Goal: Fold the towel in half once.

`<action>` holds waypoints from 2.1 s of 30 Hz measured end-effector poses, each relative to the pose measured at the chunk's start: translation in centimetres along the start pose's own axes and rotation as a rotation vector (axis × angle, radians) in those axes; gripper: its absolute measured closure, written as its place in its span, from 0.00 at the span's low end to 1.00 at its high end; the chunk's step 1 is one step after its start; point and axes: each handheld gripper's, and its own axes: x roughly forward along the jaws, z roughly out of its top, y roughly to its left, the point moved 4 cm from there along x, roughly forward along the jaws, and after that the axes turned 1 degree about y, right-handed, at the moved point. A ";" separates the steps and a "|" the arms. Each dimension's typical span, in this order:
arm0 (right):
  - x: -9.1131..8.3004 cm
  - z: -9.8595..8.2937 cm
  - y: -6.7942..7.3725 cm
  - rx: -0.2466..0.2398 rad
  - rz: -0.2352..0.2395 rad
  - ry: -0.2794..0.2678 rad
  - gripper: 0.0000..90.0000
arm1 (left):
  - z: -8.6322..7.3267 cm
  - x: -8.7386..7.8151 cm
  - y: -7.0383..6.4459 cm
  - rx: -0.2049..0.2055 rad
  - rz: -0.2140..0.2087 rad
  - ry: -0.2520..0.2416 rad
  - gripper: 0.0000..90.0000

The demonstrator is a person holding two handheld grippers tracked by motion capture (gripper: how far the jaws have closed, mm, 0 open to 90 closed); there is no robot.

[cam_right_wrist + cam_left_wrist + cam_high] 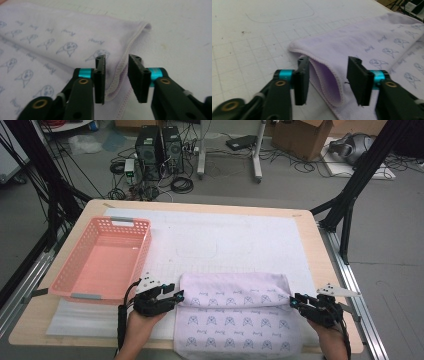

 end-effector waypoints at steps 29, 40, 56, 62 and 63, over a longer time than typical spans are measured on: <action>7.3 4.1 -1.6 -0.054 -0.154 0.142 0.96 | 2.6 5.8 1.7 -0.015 0.054 0.072 0.94; 2.3 2.2 0.3 -0.076 -0.104 -0.007 0.96 | 2.4 1.8 -0.6 0.008 -0.029 -0.037 0.94; -1.5 -0.4 2.6 -0.113 -0.065 -0.029 0.96 | -0.5 -2.3 -2.8 0.050 -0.075 -0.056 0.94; -2.8 -1.5 3.5 -0.135 -0.053 -0.021 0.96 | -1.4 -3.4 -3.4 0.060 -0.097 -0.056 0.94; -2.9 -1.8 3.6 -0.135 -0.049 -0.013 0.96 | -1.6 -3.5 -3.4 0.062 -0.099 -0.045 0.93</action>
